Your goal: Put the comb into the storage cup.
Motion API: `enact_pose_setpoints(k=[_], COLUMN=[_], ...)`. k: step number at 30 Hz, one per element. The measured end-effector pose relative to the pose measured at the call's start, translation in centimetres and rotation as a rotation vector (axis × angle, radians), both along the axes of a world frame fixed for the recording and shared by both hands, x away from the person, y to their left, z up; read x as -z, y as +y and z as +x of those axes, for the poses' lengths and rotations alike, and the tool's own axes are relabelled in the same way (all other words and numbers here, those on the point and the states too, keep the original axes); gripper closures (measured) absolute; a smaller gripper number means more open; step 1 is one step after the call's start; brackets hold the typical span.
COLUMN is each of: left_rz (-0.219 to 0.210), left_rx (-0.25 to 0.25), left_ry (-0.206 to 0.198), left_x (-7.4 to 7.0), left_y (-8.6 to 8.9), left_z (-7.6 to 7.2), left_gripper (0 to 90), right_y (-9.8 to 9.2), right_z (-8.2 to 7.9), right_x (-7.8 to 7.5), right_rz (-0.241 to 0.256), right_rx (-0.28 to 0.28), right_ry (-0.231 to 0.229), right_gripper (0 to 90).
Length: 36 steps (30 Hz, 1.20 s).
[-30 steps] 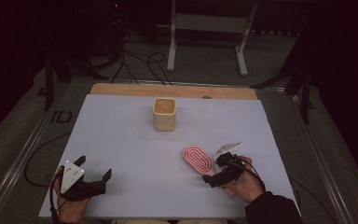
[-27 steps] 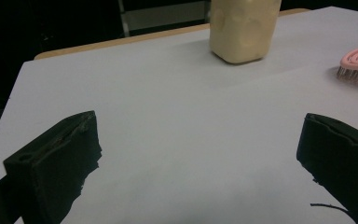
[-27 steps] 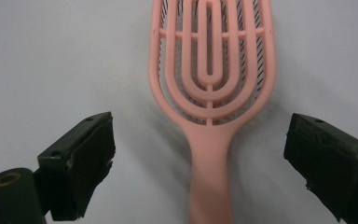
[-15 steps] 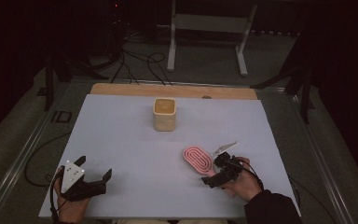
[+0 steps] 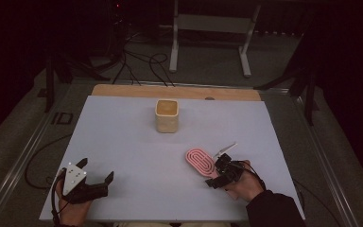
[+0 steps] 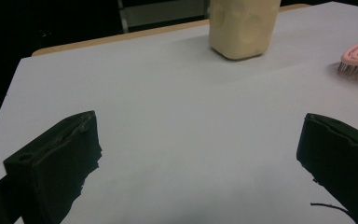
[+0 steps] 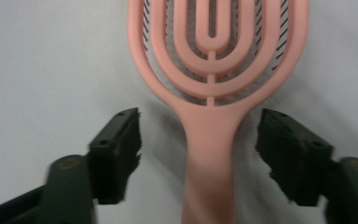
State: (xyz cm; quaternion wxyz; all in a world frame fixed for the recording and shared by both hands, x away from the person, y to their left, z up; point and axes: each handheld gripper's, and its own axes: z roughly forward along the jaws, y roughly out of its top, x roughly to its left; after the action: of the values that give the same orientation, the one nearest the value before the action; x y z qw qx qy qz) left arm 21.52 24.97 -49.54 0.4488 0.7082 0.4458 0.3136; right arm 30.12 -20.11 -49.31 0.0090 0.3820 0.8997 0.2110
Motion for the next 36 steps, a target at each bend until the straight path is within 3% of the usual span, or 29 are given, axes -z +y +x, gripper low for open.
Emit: enact_pose_setpoints(k=[10, 29, 36], left_rz=[0.004, 0.005, 0.006], left_rx=[0.001, 0.004, 0.003], left_ry=[0.003, 0.003, 0.004], left_x=[0.0, 0.0, 0.0], left_y=[0.0, -0.1, -0.1], left_z=[0.0, 0.0, 0.0], left_gripper=[0.0, 0.0, 0.0], right_y=[0.3, 1.1, 1.5], right_z=[0.6, 0.7, 0.8], right_x=[-0.1, -0.2, -0.2], right_rz=[-0.060, -0.115, -0.156], right_rx=[-0.016, -0.051, -0.052], right_ry=[0.020, 0.023, 0.017], right_gripper=[50.3, 61.0, 65.2])
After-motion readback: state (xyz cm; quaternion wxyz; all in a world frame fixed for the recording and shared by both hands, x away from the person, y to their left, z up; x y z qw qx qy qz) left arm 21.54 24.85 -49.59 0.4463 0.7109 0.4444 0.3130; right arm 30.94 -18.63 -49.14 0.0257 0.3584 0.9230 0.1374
